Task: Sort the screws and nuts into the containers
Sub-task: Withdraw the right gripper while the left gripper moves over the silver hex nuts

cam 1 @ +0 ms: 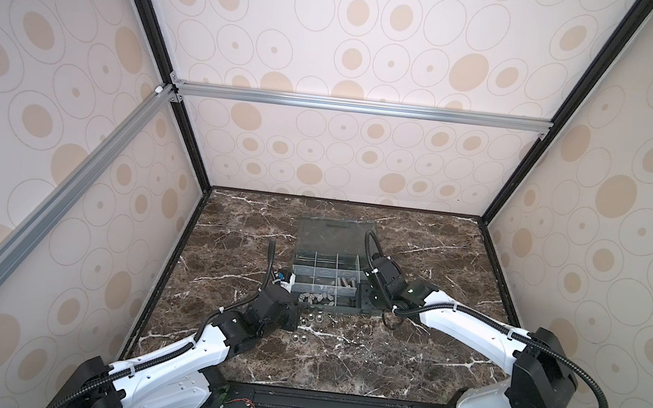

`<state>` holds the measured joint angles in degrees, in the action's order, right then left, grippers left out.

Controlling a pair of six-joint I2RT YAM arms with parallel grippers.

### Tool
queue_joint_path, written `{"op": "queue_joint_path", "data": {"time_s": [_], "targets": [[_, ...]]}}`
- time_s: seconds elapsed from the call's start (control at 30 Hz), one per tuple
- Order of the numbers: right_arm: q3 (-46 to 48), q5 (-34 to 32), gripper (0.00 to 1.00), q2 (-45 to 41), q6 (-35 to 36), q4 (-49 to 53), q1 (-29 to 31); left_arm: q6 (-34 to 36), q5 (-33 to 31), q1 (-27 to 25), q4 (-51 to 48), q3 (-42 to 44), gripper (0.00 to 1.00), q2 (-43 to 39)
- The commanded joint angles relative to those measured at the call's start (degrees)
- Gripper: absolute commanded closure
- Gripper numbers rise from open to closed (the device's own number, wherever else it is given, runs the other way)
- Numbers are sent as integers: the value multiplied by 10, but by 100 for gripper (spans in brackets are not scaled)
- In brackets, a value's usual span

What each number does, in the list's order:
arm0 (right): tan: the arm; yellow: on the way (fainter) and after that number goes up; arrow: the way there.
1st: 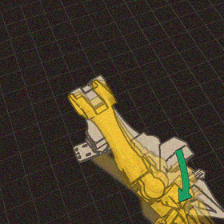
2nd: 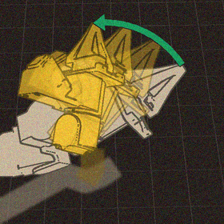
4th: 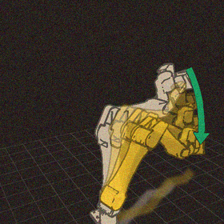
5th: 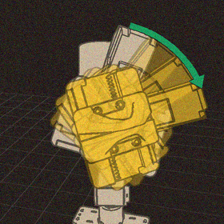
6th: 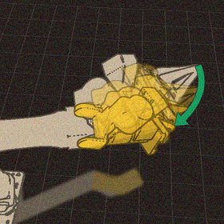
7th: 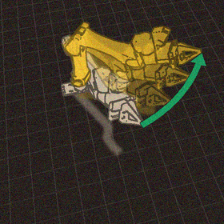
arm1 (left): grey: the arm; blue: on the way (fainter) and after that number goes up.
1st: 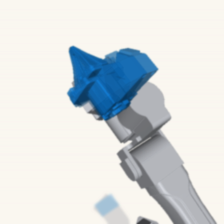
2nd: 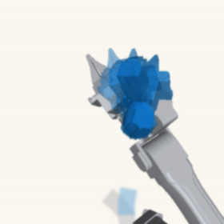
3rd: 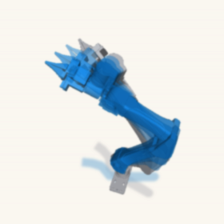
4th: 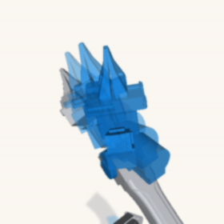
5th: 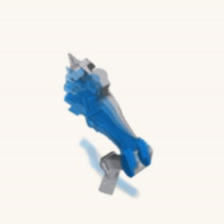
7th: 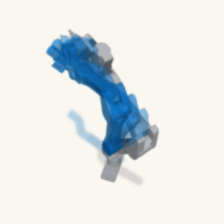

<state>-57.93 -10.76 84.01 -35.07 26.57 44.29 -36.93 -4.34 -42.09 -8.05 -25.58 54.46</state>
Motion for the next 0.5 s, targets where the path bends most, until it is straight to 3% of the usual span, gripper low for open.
{"op": "queue_joint_path", "data": {"time_s": [0.0,0.47], "targets": [[13,-14,35,-24,-21,19,0,-17,9,6,15,5,61,8],[56,-27,35,-65,-58,20,9,-34,22,7,-2,14,61,27]]}}
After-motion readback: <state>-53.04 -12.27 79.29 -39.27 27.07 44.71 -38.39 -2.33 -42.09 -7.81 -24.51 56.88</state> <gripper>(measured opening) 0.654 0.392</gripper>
